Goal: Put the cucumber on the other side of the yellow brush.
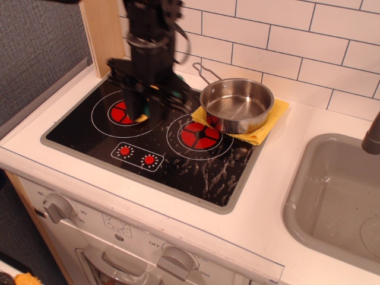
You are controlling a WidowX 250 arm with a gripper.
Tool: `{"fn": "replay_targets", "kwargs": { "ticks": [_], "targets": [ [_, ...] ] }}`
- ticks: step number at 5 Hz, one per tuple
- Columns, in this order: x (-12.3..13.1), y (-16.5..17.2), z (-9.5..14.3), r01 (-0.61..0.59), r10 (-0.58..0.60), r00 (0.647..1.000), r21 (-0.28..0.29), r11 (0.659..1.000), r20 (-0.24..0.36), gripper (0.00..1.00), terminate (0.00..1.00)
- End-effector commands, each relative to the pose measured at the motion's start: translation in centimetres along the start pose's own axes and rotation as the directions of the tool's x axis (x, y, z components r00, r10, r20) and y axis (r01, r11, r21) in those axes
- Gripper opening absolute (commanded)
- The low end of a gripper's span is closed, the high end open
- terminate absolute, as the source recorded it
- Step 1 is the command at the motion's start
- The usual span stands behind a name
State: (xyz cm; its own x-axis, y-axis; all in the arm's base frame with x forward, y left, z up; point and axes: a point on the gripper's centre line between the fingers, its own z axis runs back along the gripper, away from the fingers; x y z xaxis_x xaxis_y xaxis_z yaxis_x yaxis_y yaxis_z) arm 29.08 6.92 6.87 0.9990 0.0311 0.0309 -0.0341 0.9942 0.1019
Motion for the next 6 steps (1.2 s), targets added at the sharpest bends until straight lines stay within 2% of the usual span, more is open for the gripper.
{"fn": "replay_targets", "kwargs": {
  "ticks": [1, 2, 3, 4, 5, 6],
  "targets": [
    [6.3, 6.9, -1.0, -0.032, 0.031, 0.999, 0.091, 0.995, 0.007, 0.0, 0.0],
    [7.7, 8.2, -2.6, -0.029, 0.032, 0.999, 0.127, 0.991, -0.024, 0.0, 0.0],
    [8.0, 8.8, -3.7, -0.024, 0.033, 0.998, 0.16, 0.987, -0.057, 0.0, 0.0],
    [7.9, 9.1, -4.2, -0.025, 0.037, 0.997, 0.168, 0.986, -0.07, 0.0, 0.0],
    [7.6, 8.9, -4.8, -0.017, 0.032, 0.994, 0.147, 0.989, -0.103, 1.0, 0.0],
    [7.6, 8.9, -3.9, -0.024, 0.031, 0.998, 0.125, 0.992, -0.056, 1.0, 0.0]
  ]
}}
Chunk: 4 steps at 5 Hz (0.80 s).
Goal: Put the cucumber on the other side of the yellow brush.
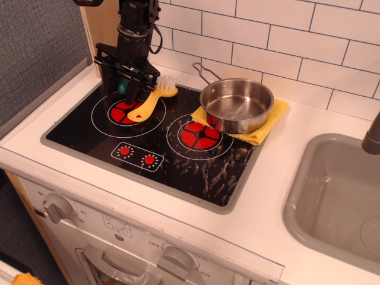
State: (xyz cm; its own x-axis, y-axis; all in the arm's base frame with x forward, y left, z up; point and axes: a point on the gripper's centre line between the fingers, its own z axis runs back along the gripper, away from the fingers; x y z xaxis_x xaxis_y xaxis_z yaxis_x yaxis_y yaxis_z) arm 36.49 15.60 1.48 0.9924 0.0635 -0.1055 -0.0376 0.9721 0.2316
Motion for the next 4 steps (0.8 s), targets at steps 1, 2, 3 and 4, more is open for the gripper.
{"fn": "replay_targets", "kwargs": {
  "ticks": [1, 2, 3, 4],
  "targets": [
    [-1.0, 1.5, 5.5, -0.032, 0.033, 0.982, -0.006, 0.999, 0.184, 1.0, 0.0],
    [-3.0, 1.3, 9.4, -0.065, 0.07, 0.956, -0.028, 0.998, 0.286, 1.0, 0.0],
    [-4.3, 0.5, 9.9, -0.037, 0.057, 0.949, -0.068, 0.997, 0.309, 1.0, 0.0],
    [-4.3, 0.5, 9.9, -0.037, 0.057, 0.949, -0.068, 0.997, 0.309, 1.0, 0.0]
  ]
}}
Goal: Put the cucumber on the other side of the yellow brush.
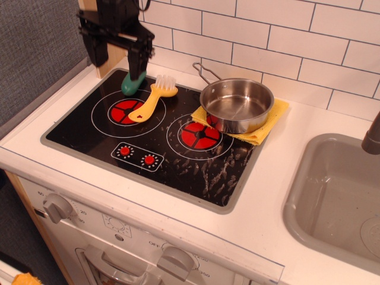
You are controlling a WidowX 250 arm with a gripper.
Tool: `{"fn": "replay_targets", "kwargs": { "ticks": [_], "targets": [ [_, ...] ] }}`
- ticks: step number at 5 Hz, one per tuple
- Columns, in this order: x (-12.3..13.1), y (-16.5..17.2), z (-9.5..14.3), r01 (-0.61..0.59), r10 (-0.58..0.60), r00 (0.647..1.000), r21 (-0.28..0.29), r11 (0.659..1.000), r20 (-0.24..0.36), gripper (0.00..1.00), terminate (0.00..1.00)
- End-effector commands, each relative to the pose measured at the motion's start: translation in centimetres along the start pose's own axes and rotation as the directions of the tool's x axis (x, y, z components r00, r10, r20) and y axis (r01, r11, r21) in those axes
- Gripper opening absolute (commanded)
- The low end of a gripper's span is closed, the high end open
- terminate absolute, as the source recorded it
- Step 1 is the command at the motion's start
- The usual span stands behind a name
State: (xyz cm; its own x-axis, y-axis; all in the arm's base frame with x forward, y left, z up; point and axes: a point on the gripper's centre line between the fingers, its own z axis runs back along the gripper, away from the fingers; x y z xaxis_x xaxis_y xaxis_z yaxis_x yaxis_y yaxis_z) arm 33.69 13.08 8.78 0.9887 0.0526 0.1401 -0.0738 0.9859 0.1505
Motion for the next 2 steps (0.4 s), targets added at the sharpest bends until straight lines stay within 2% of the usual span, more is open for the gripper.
{"fn": "replay_targets", "kwargs": {
  "ticks": [1, 2],
  "targets": [
    [0.14, 0.92, 2.71, -0.006, 0.005, 0.997, 0.02, 1.0, 0.073, 1.0, 0.0],
    [0.14, 0.92, 2.71, -0.006, 0.005, 0.997, 0.02, 1.0, 0.073, 1.0, 1.0]
  ]
}}
